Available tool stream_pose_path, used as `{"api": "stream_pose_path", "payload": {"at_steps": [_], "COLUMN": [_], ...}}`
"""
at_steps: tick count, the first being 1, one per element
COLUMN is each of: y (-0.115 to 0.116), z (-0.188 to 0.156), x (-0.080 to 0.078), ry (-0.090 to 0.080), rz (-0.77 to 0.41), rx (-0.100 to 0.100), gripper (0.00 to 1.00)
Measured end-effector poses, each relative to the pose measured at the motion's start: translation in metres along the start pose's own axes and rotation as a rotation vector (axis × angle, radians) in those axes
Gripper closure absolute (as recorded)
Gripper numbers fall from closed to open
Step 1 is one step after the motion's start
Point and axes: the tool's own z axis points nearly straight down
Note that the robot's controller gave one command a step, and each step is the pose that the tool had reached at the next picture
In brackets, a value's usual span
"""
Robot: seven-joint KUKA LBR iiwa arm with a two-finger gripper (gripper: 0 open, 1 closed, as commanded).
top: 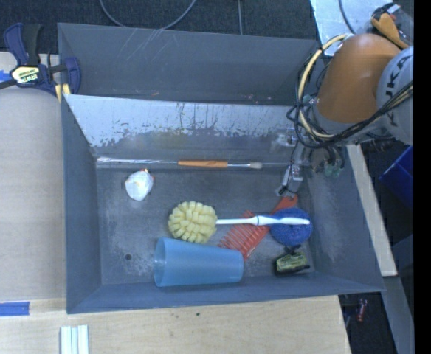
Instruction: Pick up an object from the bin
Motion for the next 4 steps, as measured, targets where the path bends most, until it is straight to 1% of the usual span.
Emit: {"api": "stream_pose_path", "payload": {"at_steps": [1,2,3,4], "y": [0.050,0.056,0.058,0.114], "z": [-0.002,-0.124,-0.157,-0.056], "x": [0.000,0.052,0.065,0.025], "ry": [-0.018,-0.010,-0.011,-0.005], "rz": [-0.090,-0.396,-0.475,-0.514], "rx": [0.001,0.005,0.006,0.003], "gripper": [0.00,1.00,1.00,0.00]}}
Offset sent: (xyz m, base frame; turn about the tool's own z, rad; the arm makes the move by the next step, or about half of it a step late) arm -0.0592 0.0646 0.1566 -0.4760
